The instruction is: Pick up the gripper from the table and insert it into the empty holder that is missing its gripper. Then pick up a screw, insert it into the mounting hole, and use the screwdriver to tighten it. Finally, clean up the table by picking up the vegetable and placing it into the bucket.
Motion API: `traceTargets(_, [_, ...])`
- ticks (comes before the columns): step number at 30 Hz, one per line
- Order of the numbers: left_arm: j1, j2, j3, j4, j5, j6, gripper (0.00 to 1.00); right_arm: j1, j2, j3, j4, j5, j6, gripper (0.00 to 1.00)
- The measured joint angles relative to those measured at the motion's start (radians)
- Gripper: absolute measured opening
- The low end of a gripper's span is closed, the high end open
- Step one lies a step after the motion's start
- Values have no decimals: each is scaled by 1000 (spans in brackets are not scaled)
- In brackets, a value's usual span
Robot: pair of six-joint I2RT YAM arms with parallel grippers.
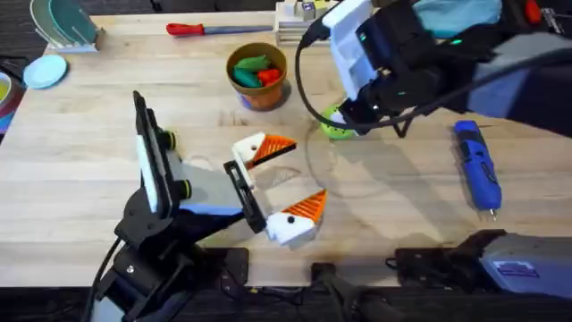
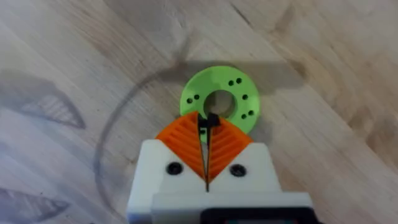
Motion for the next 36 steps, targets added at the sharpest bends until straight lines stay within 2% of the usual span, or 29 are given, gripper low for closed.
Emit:
traceTargets(4, [0, 0, 0, 0, 0, 0, 993, 0, -49, 19, -84, 0, 0, 7])
traceTargets(7, [0, 0, 0, 0, 0, 0, 993, 0, -49, 75, -183, 0, 0, 7])
traceTargets(13, [0, 0, 0, 0, 0, 0, 993, 32, -50, 271, -363, 0, 0, 7])
traceTargets(17, [0, 0, 0, 0, 0, 3, 993, 105, -50, 413, -450, 0, 0, 7])
traceTargets(21, [0, 0, 0, 0, 0, 3, 994, 212, -45, 576, -535, 0, 4, 7])
traceTargets(26, [0, 0, 0, 0, 1, 3, 993, 340, 15, 770, -616, -4, 8, 7])
traceTargets(29, [0, 0, 0, 0, 2, 3, 993, 389, 66, 811, -644, -4, 8, 7])
traceTargets(36, [0, 0, 0, 0, 8, 3, 993, 458, 180, 813, -648, -36, 24, 6])
